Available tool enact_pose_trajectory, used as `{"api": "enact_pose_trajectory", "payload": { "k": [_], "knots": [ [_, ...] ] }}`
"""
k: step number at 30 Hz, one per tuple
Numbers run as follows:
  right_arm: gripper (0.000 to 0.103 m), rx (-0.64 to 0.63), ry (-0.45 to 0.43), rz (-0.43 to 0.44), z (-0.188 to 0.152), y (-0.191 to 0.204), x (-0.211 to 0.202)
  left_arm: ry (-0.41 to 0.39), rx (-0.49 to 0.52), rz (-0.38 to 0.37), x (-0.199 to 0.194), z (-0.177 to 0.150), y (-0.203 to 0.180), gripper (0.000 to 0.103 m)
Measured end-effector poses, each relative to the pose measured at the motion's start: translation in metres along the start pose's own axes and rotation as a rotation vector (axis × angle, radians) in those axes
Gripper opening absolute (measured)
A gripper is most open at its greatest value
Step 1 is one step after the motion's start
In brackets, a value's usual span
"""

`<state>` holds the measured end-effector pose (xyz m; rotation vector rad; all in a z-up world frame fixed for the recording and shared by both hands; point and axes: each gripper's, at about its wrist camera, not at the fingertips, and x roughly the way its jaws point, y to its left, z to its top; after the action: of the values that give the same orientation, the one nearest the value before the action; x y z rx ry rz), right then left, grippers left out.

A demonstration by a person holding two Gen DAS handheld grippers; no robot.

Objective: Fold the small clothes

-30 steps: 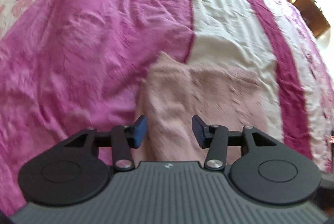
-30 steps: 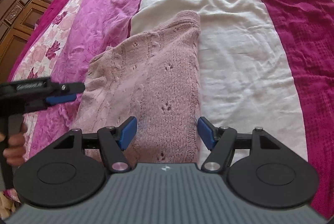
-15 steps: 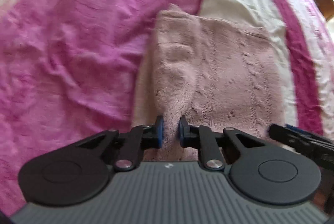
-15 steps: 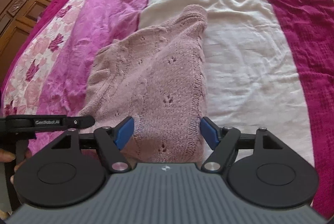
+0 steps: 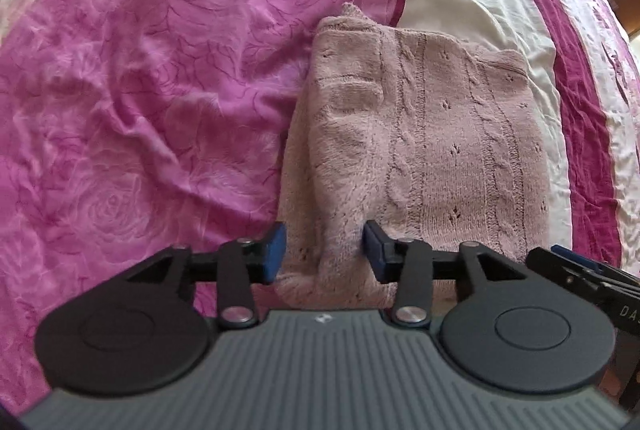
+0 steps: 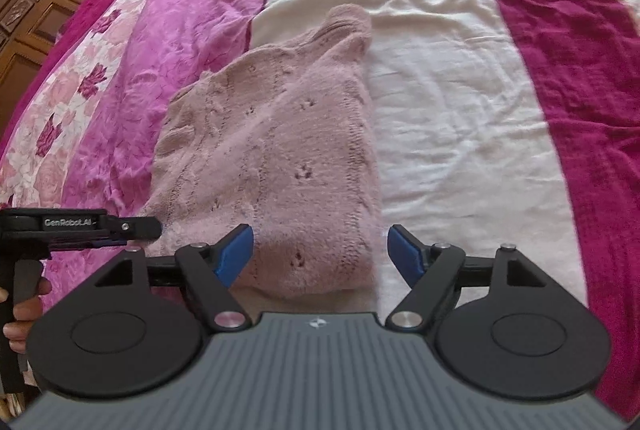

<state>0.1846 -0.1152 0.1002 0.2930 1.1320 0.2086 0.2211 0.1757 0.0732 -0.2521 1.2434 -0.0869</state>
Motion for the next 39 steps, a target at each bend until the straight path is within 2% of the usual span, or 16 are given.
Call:
{"api": "enact_pose_trajectory", "payload": {
  "k": [6,9,17,24,26,27,39],
  "knots": [
    [0.086,0.065,-0.022,-0.042,0.004,-0.006,-0.012,0.012,0.035,0.017,-0.008,0.004,-0.002,0.053],
    [0.087,0.085,-0.025,-0.063,0.005,-0.008,-0.015,0.005,0.037,0.020,-0.012,0.005,-0.001,0.063],
    [0.088,0.093,-0.032,-0.087,0.012,-0.010,-0.020,-0.001,0.085,0.006,-0.012,0.007,-0.010,0.065],
    [0.089,0.061,0.019,-0.049,0.020,-0.021,-0.001,-0.002,0.066,0.020,-0.002,0.003,-0.012,0.069],
    [0.089,0.054,0.035,-0.029,0.024,-0.025,0.006,-0.009,0.056,0.029,-0.001,0.001,-0.012,0.085],
    [0.089,0.053,0.038,-0.020,0.025,-0.026,0.009,-0.019,0.053,0.033,0.000,0.000,-0.013,0.087],
    [0.094,0.073,0.076,0.109,0.028,-0.035,0.047,0.018,0.013,-0.034,0.033,-0.001,-0.008,0.087]
  ]
}}
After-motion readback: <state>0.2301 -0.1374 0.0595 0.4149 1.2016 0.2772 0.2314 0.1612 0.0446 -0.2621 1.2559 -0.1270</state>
